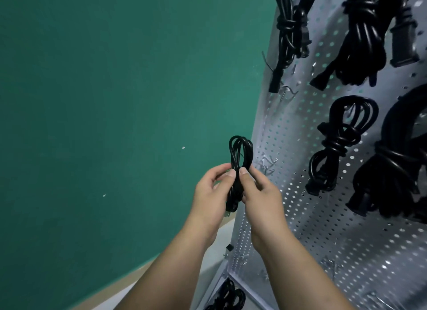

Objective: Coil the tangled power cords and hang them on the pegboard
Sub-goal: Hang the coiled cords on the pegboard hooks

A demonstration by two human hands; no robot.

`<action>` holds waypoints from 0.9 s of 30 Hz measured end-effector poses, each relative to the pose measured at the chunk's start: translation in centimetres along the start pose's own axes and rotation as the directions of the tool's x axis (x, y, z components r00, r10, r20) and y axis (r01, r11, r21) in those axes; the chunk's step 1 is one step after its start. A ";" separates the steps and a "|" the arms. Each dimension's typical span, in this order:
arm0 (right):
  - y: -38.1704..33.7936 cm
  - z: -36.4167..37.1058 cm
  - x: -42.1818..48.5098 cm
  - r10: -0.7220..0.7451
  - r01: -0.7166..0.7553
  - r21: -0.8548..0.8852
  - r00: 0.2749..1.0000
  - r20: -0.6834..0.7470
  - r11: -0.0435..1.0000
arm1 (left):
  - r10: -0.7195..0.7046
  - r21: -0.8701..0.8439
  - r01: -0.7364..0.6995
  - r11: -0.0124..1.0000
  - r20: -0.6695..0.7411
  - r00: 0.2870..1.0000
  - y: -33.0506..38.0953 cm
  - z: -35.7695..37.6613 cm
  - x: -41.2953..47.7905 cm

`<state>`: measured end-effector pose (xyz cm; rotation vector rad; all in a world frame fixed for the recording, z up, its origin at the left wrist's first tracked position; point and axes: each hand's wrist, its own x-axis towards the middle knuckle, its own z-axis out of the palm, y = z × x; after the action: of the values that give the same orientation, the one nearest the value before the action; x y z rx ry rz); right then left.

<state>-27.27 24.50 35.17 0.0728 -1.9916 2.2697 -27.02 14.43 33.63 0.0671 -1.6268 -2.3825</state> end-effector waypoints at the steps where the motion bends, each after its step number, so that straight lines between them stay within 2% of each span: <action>1: 0.1 -0.1 0.3 0.016 -0.016 0.013 1.000 -0.011 1.000 | -0.011 0.002 0.011 1.000 0.017 1.000 -0.1 0.0 0.1; 4: 0.2 -0.5 0.6 0.052 -0.050 0.069 0.998 -0.031 0.996 | -0.040 0.033 0.038 0.999 0.073 0.997 -0.2 0.0 0.3; 7: 0.5 -0.3 0.3 0.070 -0.066 0.051 0.995 -0.067 0.996 | -0.041 0.085 0.030 0.996 0.125 0.991 -0.6 -0.2 0.3; 18: 3.9 -1.8 -0.3 0.057 -0.102 -0.244 0.981 -0.184 0.964 | -0.058 0.406 -0.048 0.913 0.246 0.967 -3.5 -1.3 -0.6; 22: 4.1 -2.5 -0.2 0.042 -0.110 -0.347 0.979 -0.199 0.931 | -0.084 0.428 -0.052 0.902 0.293 0.953 -4.9 -1.4 -0.8; 27: 3.8 -3.1 -0.7 0.026 -0.095 -0.441 0.987 -0.161 0.893 | -0.098 0.484 -0.043 0.874 0.262 0.960 -5.4 -1.9 -0.8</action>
<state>-26.87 27.06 30.97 -0.2022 -2.3978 1.7238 -26.88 14.75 27.90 -0.1633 -2.3437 -2.0055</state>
